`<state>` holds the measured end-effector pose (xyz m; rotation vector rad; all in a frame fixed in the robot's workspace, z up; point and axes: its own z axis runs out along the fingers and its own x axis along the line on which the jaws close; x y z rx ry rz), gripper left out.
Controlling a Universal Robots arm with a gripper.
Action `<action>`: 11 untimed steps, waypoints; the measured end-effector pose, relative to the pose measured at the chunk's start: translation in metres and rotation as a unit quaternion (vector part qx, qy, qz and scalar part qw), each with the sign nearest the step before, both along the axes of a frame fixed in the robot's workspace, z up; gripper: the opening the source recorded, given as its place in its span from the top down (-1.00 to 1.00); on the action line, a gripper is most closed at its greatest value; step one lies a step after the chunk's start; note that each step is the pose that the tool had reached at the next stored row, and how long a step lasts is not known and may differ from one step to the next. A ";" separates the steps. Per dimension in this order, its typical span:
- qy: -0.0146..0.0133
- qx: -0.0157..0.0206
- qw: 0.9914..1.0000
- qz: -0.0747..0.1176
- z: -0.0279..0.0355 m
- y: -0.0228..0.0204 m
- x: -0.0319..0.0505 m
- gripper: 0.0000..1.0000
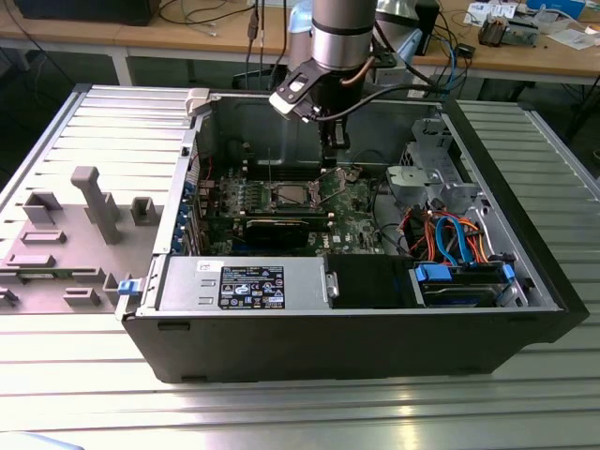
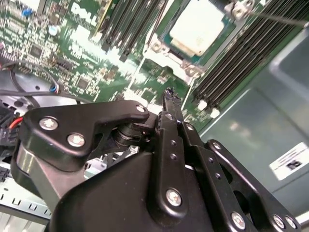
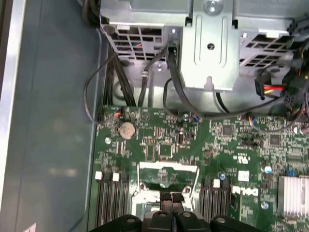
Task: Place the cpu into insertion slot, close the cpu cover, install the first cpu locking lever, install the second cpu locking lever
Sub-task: 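Close the cpu cover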
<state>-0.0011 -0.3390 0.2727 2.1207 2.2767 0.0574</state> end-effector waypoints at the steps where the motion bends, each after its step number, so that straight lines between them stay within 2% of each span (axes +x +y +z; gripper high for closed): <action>1: 0.000 0.000 1.000 0.000 -0.0008 0.0000 0.0042 0.79; 6: 0.000 0.000 1.000 0.000 -0.0036 0.0006 0.0177 0.79; 11: 0.001 0.000 1.000 0.000 -0.0080 0.0027 0.0351 0.79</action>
